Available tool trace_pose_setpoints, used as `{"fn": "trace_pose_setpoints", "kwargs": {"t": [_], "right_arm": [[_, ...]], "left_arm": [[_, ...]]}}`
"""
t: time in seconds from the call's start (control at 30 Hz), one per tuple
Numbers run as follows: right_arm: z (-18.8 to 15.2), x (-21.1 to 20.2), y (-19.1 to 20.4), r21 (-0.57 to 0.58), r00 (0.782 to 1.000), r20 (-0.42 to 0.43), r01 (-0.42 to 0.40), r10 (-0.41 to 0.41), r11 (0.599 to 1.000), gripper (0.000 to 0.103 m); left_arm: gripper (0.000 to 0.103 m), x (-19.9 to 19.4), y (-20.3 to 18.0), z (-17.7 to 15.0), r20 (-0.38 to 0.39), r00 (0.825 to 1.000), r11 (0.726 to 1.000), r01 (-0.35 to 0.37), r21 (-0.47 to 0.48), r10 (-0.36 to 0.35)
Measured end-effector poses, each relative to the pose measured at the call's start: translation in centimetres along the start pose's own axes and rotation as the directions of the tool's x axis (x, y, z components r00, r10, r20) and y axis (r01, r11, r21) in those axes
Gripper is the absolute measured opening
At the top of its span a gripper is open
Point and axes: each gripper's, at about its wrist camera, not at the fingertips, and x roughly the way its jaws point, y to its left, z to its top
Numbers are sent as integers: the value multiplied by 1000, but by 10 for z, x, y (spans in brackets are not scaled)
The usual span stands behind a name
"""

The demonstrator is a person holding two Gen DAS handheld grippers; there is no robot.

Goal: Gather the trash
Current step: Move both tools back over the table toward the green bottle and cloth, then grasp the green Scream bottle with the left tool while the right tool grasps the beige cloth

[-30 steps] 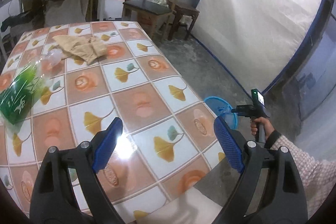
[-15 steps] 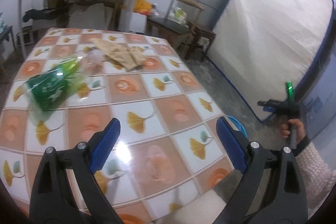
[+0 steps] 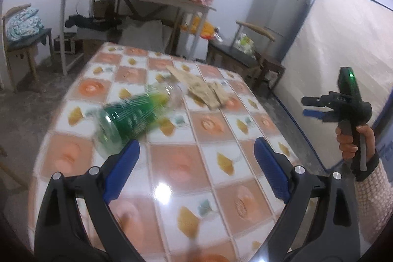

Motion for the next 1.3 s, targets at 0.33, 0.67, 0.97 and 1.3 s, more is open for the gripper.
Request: {"fn": "trace_pose_setpoints", "kwargs": {"t": [0.33, 0.67, 0.97, 1.3], "right_arm": [[61, 146, 58, 170, 963, -270, 36, 12, 985, 82], [115, 241, 52, 283, 900, -411, 276, -144, 918, 82], [139, 290, 76, 207, 871, -428, 354, -241, 912, 82], [139, 303, 102, -119, 798, -326, 497, -506, 860, 42]], "left_arm": [[90, 67, 36, 47, 7, 998, 981, -68, 182, 68], [90, 154, 24, 43, -125, 963, 879, -159, 449, 238], [90, 185, 29, 32, -186, 916, 844, -228, 485, 355], [70, 184, 40, 30, -216, 905, 863, -243, 443, 366]]}}
